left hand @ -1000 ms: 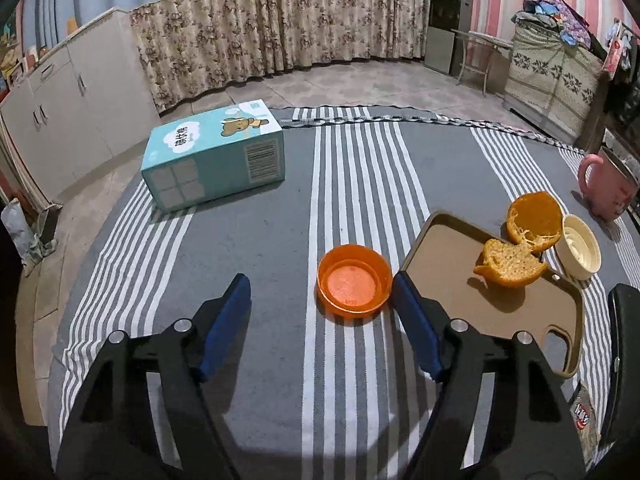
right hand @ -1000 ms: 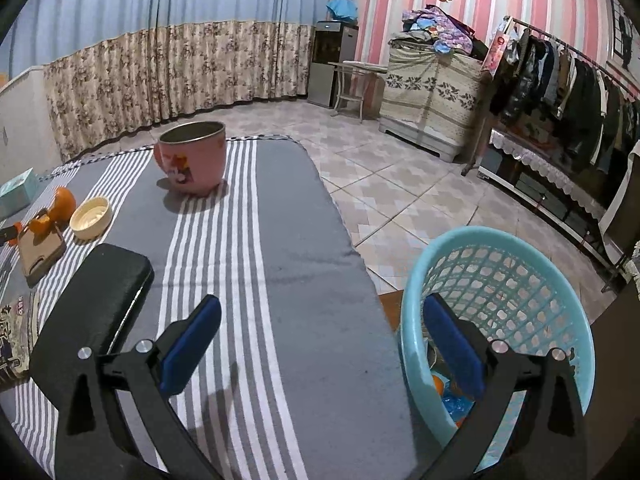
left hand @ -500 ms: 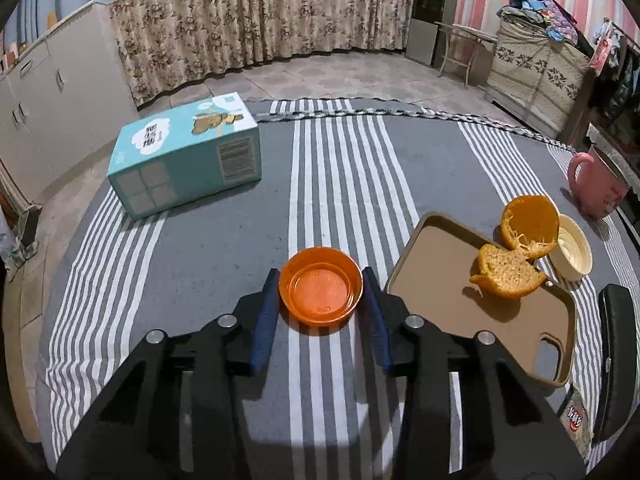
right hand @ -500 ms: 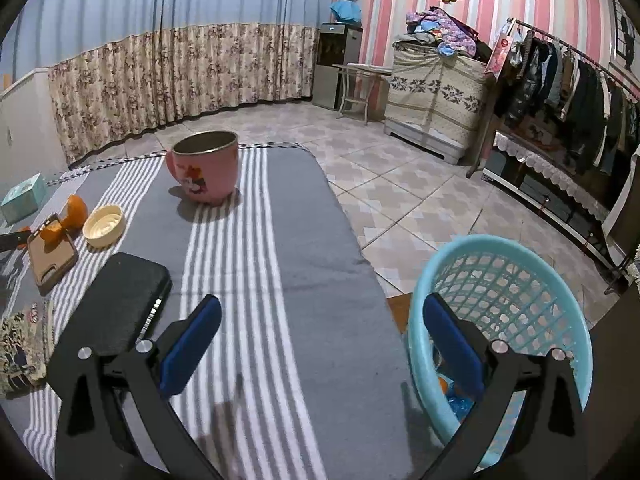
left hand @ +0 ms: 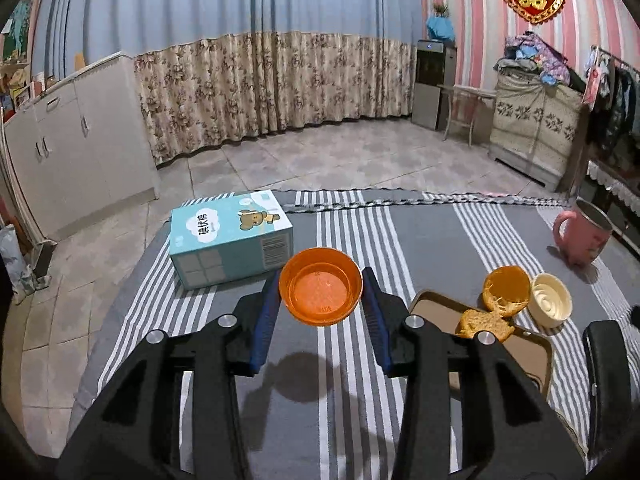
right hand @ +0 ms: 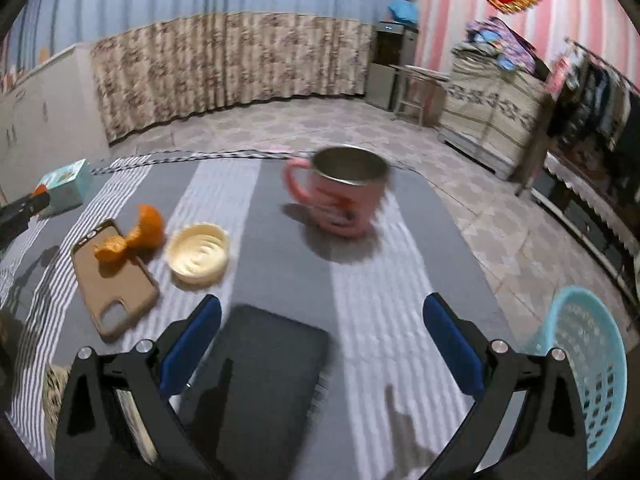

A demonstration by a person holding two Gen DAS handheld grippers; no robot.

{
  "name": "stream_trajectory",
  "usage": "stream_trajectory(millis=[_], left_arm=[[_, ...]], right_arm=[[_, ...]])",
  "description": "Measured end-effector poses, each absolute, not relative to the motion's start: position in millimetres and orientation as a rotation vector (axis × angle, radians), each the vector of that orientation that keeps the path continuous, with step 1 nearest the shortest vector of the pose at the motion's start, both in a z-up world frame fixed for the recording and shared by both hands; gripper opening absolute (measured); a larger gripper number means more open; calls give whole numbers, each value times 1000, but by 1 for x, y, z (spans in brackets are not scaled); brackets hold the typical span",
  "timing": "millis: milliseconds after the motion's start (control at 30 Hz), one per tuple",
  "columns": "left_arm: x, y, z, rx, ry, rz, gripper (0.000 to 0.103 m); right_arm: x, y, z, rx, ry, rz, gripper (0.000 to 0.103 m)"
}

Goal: Collect trash
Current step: 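Grasp the cream plastic lid with the right tool while the left tool holds the orange lid, then carry both lids over the blue basket with both tools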

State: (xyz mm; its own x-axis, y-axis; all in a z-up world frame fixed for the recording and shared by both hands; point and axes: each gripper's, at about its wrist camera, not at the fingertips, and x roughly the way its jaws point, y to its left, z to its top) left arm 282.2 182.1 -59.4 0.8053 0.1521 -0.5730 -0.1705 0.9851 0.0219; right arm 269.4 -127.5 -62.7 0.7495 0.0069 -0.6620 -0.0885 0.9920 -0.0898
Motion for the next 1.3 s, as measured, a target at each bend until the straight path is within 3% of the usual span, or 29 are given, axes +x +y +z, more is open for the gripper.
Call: stream_trajectory(millis=[400, 467, 633, 900, 1300], left_arm=[[275, 191, -54, -71, 593, 157, 39], [274, 191, -55, -72, 592, 156, 39], [273, 191, -54, -69, 585, 153, 39], [273, 189, -55, -62, 593, 157, 39], [266, 165, -38, -36, 597, 149, 39]], right_arm=[[329, -46, -95, -148, 886, 136, 97], [335, -45, -100, -152, 921, 139, 80], [338, -49, -104, -102, 961, 201, 60], [313, -68, -72, -121, 816, 171, 60], [238, -186, -28, -100, 706, 76, 60]])
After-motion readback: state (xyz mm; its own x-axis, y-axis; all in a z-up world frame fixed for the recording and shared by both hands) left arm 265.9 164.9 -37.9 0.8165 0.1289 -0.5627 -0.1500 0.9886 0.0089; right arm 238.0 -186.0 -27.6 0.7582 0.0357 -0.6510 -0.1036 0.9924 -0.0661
